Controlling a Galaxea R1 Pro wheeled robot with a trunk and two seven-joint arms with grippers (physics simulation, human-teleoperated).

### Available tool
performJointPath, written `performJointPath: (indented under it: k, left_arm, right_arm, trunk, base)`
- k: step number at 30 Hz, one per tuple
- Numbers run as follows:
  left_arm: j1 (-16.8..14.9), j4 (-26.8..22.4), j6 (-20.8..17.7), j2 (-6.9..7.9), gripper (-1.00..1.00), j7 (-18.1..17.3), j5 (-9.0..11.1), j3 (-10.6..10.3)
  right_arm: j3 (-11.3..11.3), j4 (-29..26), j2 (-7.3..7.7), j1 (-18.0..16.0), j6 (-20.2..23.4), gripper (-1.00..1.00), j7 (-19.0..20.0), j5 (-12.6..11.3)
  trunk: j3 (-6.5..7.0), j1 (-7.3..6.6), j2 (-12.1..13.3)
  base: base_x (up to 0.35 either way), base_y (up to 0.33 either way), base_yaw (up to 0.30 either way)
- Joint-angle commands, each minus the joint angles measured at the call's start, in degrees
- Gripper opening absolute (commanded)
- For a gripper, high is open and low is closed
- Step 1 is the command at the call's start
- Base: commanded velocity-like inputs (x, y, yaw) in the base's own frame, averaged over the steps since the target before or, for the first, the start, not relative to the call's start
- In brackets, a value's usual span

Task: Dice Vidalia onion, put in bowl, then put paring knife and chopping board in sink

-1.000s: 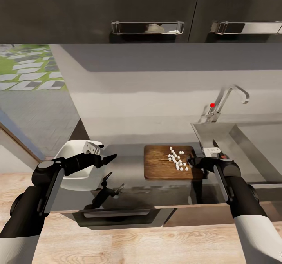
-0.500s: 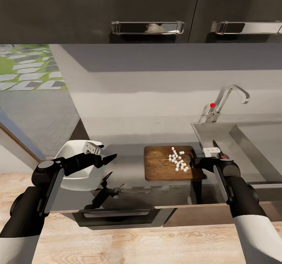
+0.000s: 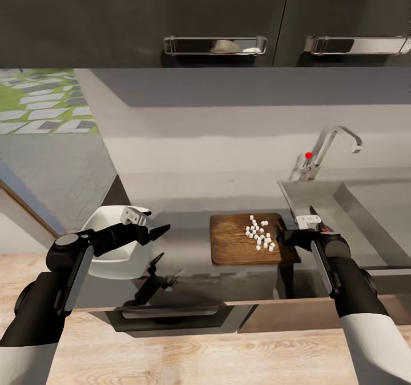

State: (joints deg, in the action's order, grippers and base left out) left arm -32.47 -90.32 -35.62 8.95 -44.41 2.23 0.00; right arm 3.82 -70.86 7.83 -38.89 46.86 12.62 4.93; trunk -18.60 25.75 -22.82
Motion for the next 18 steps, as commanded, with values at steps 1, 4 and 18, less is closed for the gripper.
performJointPath:
  k: [1,4,18]
  left_arm:
    - [-0.05,-0.04,-0.43,0.03,1.0,-0.06,0.23,0.0]
    - [-0.05,-0.03,-0.43,0.02,1.0,-0.06,0.23,0.0]
    - [-0.05,-0.03,-0.46,0.02,1.0,-0.06,0.23,0.0]
  right_arm:
    - [0.05,-0.06,-0.01,-0.04,0.25,-1.0,0.39,0.36]
    - [0.05,-0.06,-0.01,-0.04,0.25,-1.0,0.39,0.36]
    - [0.05,-0.06,-0.01,-0.04,0.25,-1.0,0.4,0.35]
  trunk:
    - [-0.02,0.03,-0.1]
    - [0.23,0.03,-0.1]
    - [1.38,0.03,-0.1]
  base:
    - [0.0,0.0,0.0]
    - [0.0,0.0,0.0]
    - [0.0,0.0,0.0]
